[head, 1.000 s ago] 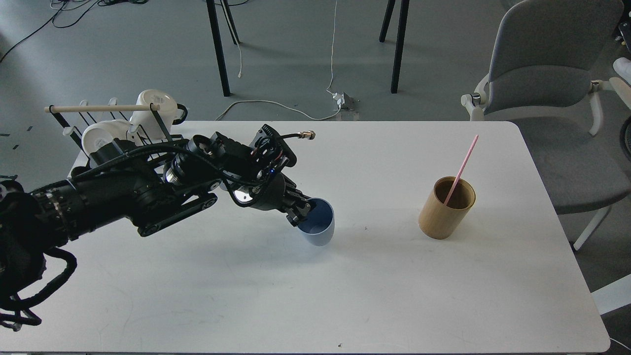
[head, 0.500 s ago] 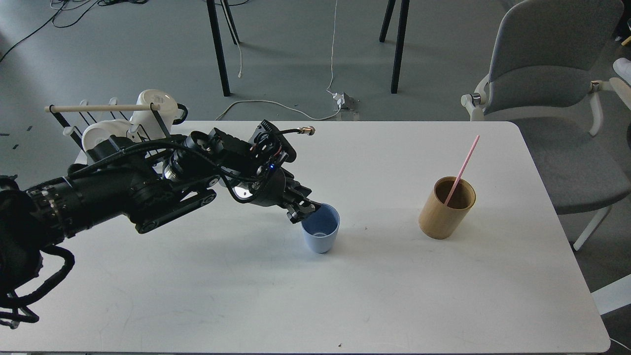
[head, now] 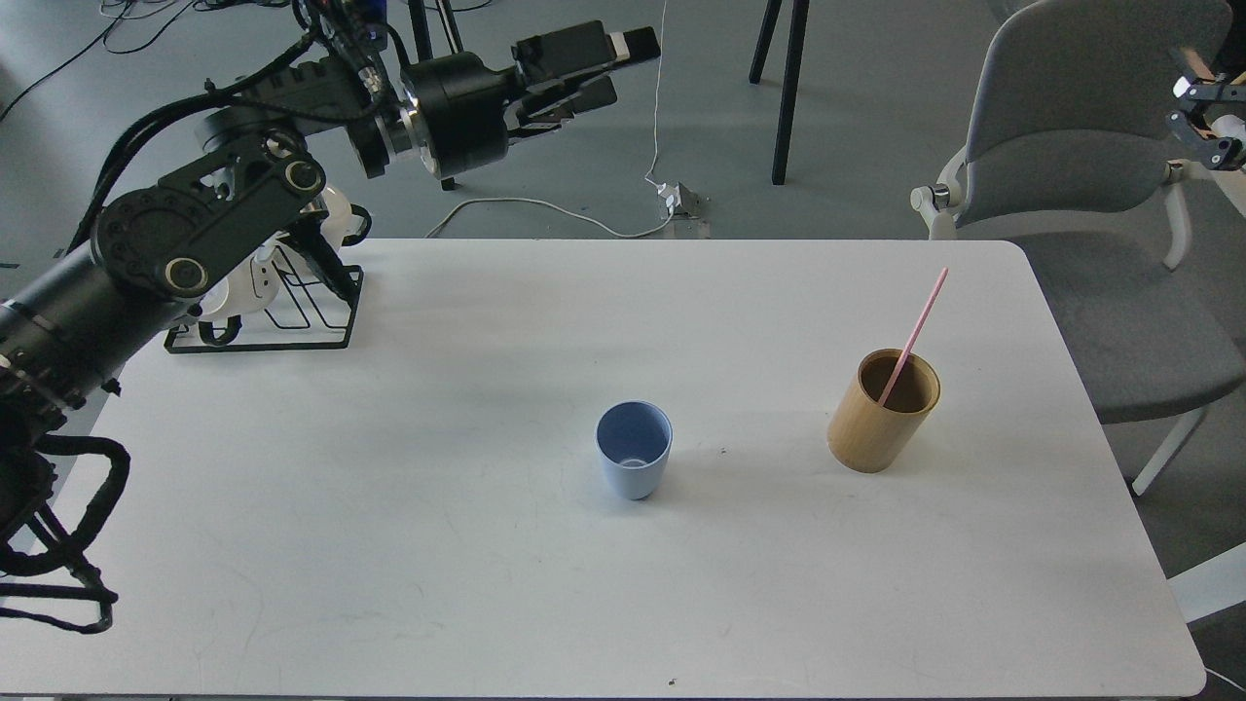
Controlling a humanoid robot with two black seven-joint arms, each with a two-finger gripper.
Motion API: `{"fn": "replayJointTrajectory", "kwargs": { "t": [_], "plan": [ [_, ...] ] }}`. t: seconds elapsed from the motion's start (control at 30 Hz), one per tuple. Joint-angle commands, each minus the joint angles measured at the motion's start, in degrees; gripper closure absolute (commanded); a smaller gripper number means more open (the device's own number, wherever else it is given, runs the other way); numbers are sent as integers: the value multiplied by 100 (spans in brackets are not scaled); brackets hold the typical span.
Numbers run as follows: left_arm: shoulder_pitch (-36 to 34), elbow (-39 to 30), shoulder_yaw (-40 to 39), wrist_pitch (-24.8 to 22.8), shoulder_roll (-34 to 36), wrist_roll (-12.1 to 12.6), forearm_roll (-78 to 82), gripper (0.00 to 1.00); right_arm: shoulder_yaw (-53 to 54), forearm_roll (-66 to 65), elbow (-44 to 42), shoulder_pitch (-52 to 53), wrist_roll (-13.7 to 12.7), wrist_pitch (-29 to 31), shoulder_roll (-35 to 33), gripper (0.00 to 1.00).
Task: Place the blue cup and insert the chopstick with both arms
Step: 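Release the blue cup and lift the left gripper back, then grasp the pink straw in the tan cup with the right gripper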
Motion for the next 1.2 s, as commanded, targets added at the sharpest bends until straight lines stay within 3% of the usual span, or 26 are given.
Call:
{"fn": "replayJointTrajectory", "kwargs": {
  "t": [0.0,0.13,0.3,0.6,0.73,0.93,1.1,1.17],
  "plan": [
    [106,394,-13,0,-120,38,-1924,0,-15,-1093,707,-283,1,-350,-215,1],
    [193,1034,-21,0,-435,56,-3252,0,-15,-2130,1411,-486,10,-438,-435,1],
    [606,1510,-57,0,-797,64,-5080,0,-137,-3904,1632,-600,10,-789,-418,1],
    [1336,1678,-74,0,-86,91,-5760,0,-990,-6279,1729,-600,1,-1730,-137,4],
    [1362,1669,-250,0,3,91,-5804,0,-1393,-7114,1422,-574,-43,-1941,249,10],
    [1354,1660,-408,0,3,64,-5804,0,-2080,-7696,1184,-556,-16,-1985,505,34],
    [1301,1660,-443,0,-15,64,-5804,0,-2195,-7758,903,-434,-16,-1977,751,45],
    [1292,1660,-443,0,-15,56,-5804,0,-2317,-7889,754,-250,-16,-1942,892,56]
  ]
}}
